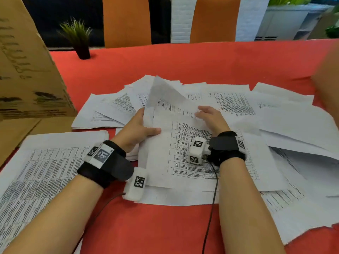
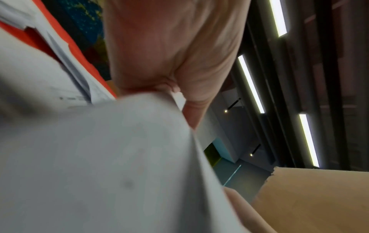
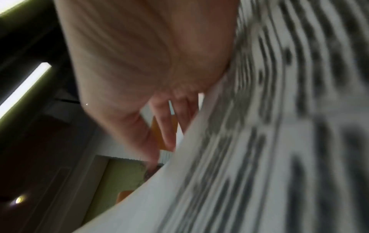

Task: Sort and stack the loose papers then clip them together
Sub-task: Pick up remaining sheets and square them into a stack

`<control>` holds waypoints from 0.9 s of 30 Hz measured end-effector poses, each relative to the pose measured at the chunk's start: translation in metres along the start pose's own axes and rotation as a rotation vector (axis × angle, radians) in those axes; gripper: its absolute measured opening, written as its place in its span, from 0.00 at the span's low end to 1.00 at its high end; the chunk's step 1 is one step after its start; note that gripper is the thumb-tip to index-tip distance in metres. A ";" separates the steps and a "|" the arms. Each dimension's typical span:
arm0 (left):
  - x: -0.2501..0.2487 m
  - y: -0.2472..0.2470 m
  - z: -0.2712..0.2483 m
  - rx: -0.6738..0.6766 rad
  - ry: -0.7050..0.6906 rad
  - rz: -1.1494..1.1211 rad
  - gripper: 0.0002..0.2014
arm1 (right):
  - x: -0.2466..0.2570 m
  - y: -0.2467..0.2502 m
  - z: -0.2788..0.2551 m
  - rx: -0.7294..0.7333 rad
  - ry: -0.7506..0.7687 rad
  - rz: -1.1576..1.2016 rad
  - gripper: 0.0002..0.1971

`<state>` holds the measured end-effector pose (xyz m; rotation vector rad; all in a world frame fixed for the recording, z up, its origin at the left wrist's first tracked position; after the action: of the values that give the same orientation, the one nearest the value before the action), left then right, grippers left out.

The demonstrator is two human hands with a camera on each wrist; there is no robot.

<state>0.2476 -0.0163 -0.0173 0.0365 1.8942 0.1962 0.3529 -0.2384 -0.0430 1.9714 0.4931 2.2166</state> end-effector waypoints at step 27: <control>0.042 0.053 0.006 -0.132 0.024 -0.461 0.10 | 0.042 0.035 -0.002 -0.205 0.295 -0.411 0.05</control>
<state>0.2354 0.0413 -0.0501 -0.4884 1.8562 0.0053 0.3490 -0.2579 0.0080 1.3108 0.6124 2.1888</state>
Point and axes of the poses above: each hand's wrist, its own z-axis towards the middle knuckle, its own y-axis out of the back of the hand, x = y × z, the point moved 3 cm from there along z, towards the middle knuckle, and after that the axes turned 10 degrees about y, right-handed, at the moved point
